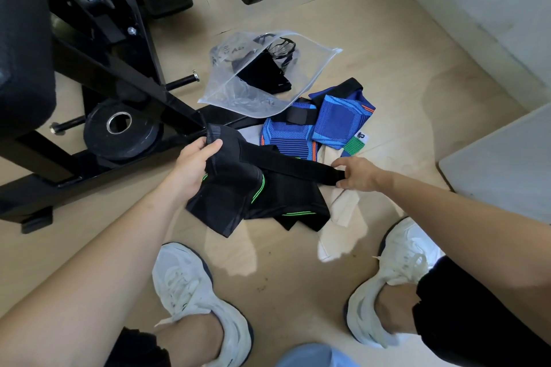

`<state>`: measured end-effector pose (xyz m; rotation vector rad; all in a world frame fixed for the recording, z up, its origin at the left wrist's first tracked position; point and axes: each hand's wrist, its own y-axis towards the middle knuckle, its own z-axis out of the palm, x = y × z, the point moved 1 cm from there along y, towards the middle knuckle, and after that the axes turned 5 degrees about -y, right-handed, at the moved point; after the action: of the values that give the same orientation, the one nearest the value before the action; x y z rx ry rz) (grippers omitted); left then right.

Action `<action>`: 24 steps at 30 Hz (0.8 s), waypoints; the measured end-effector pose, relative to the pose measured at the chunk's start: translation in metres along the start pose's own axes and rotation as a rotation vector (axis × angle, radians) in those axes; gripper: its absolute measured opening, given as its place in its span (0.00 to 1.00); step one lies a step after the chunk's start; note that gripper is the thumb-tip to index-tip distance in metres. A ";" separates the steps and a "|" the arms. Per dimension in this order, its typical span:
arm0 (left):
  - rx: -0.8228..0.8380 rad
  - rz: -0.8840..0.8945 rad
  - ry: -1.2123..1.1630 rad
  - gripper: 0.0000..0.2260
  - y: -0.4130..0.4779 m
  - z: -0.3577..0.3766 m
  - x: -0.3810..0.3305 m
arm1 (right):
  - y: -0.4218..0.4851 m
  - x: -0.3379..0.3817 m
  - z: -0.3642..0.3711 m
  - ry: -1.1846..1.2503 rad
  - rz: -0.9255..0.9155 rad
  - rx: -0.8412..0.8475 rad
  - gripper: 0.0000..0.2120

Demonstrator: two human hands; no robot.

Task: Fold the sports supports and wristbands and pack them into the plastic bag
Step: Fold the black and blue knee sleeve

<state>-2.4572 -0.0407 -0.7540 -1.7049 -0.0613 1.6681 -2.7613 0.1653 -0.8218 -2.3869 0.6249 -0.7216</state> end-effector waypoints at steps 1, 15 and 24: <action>0.057 -0.020 -0.019 0.14 -0.002 0.002 -0.002 | 0.000 -0.001 -0.001 -0.004 0.008 -0.002 0.26; 0.454 -0.095 0.018 0.17 -0.022 0.032 -0.032 | -0.013 0.002 -0.028 0.971 0.155 -0.054 0.05; 0.717 -0.208 0.095 0.26 -0.020 0.061 -0.026 | -0.024 0.022 -0.052 1.141 0.007 -0.554 0.17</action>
<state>-2.5058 -0.0115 -0.7142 -1.1765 0.3523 1.2404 -2.7700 0.1504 -0.7631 -2.2121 1.4067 -2.1596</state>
